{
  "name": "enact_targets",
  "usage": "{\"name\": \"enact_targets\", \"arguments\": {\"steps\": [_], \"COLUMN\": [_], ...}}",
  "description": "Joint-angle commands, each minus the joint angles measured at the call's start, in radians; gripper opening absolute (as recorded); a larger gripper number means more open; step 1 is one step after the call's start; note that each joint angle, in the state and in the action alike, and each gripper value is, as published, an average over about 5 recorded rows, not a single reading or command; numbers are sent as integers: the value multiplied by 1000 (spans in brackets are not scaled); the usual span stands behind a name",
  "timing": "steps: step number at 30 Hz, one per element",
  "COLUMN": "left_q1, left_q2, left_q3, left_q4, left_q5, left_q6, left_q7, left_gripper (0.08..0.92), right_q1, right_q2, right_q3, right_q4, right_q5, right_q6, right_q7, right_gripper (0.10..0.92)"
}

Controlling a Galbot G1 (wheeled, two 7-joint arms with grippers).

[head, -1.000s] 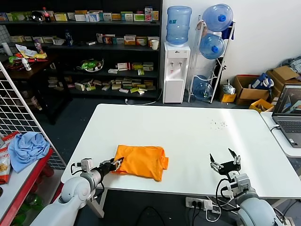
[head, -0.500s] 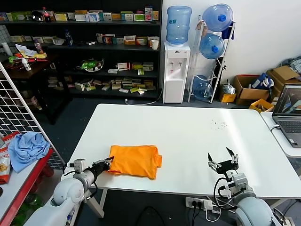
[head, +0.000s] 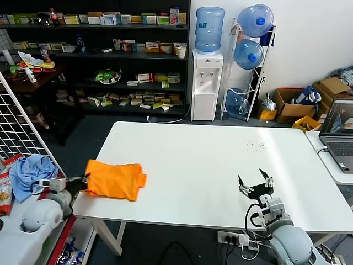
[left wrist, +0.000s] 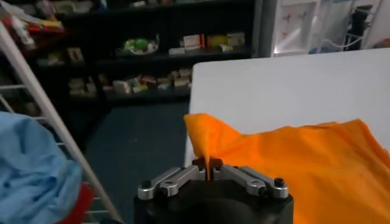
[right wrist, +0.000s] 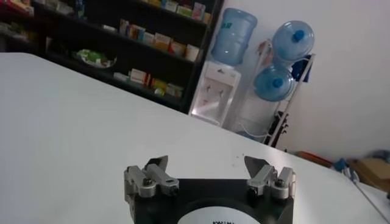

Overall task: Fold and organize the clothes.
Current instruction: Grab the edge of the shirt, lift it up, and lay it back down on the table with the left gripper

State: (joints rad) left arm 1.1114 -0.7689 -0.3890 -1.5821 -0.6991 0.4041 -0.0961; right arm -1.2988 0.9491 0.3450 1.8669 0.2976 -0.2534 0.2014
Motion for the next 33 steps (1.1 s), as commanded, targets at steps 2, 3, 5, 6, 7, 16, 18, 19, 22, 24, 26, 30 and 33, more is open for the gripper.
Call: {"name": "enact_targets", "arguments": {"steps": [2, 3, 5, 6, 7, 16, 18, 19, 22, 24, 26, 30, 33], "left_q1": [3, 2, 1, 0, -1, -12, -16, -17, -17, -16, -14, -4, 3], "left_q2": [173, 182, 199, 208, 217, 260, 254, 247, 223, 202, 176, 124, 93], "left_q3": [-93, -96, -100, -102, -104, -85, -75, -69, -53, -40, -26, 1, 26], "left_q4": [98, 100, 104, 105, 103, 82, 79, 76, 63, 49, 29, -26, -83], "left_q5": [369, 387, 408, 411, 410, 374, 370, 370, 368, 362, 354, 336, 301], "left_q6": [-125, -135, -150, -154, -155, -143, -137, -135, -125, -116, -103, -79, -56], "left_q7": [7, 6, 4, 3, 2, -3, -6, -8, -13, -18, -26, -45, -68], "left_gripper": [113, 113, 113, 113, 113, 113, 113, 113, 113, 113, 113, 113, 113], "right_q1": [39, 39, 40, 41, 42, 39, 36, 33, 24, 19, 15, 4, -3], "right_q2": [6, 7, 9, 10, 11, 13, 14, 15, 16, 17, 19, 17, 16], "right_q3": [-17, -17, -18, -18, -18, -17, -15, -13, -11, -10, -9, -7, -2], "right_q4": [-20, -21, -23, -22, -22, -16, -16, -16, -14, -13, -12, -8, -7], "right_q5": [7, 8, 7, 7, 6, 0, -1, -2, -5, -8, -13, -22, -27], "right_q6": [9, 10, 11, 11, 12, 12, 13, 14, 17, 18, 18, 17, 17], "right_q7": [-2, -3, -3, -3, -3, -4, -4, -4, -5, -5, -5, -5, -5], "right_gripper": [823, 823, 823, 823, 823, 823, 823, 823, 823, 823, 823, 823, 823]}}
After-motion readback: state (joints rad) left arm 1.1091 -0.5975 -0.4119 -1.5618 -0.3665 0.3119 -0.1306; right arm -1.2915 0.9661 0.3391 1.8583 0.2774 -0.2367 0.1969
